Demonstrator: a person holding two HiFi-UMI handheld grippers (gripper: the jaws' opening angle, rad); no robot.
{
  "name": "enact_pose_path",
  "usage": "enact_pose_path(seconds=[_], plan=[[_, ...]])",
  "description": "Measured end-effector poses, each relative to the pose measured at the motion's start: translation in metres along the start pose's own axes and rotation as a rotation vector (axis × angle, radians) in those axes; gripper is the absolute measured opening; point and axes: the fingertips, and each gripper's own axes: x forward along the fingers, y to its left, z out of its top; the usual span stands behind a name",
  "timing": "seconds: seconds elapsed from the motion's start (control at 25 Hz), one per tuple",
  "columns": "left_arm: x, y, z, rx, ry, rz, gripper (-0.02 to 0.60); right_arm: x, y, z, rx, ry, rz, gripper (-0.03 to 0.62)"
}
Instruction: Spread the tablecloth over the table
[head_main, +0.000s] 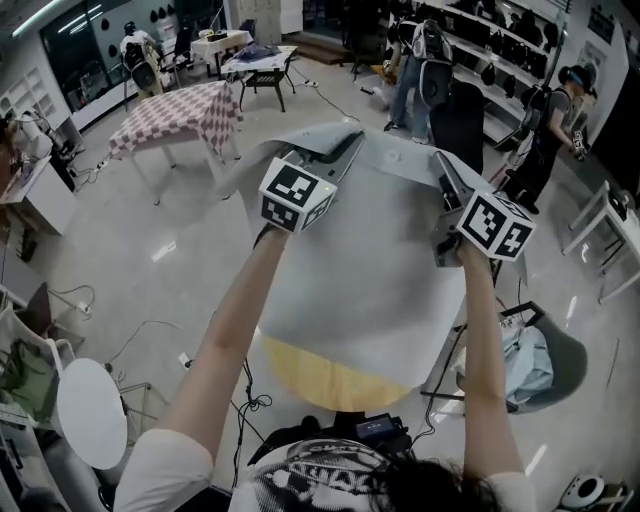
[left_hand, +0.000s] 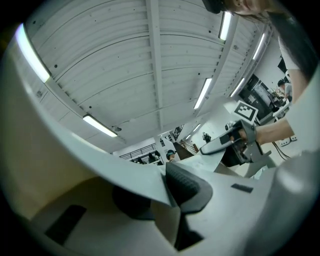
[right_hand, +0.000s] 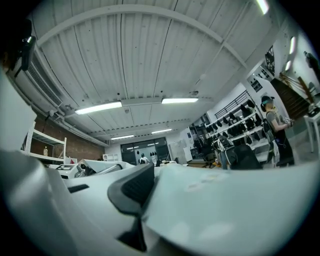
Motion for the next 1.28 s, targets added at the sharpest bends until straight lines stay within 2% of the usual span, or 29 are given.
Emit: enact_pose_path(seconds=[0.16,0.44,0.68,0.8,0.96,1.28], plan=[[0.049,0.034,-0.013,0.034,0.023,0.032,0.066,0.05,-0.033,0.022,-0.044,-0.006,0.028,0.077],[0.119,0.091,-0.01,0.074,0.039,0.084,0.064,0.12,-0.071,0.072,-0.145,-0.074,0.077,0.077],[0.148,0.117,0.001,0.076,0.025,0.093,0.064,0.15,-0.085,0.097,-0.204,-0.133,0.122,0.078],[0.15,0.114,-0.024,0.047,0.042,0.083,0.064,0.16,-0.099,0.074,-0.164,-0.109,0.129,0.078],[0.134,0.097,-0.074,0.009,0.1,0.062,0.064,0.16,-0.111,0.015,-0.07,-0.031,0.124,0.078],[0.086,0.054,-0.133,-0.068,0.205,0.024,0.064,0.128,-0.103,-0.07,0.026,0.087,0.101,0.078]])
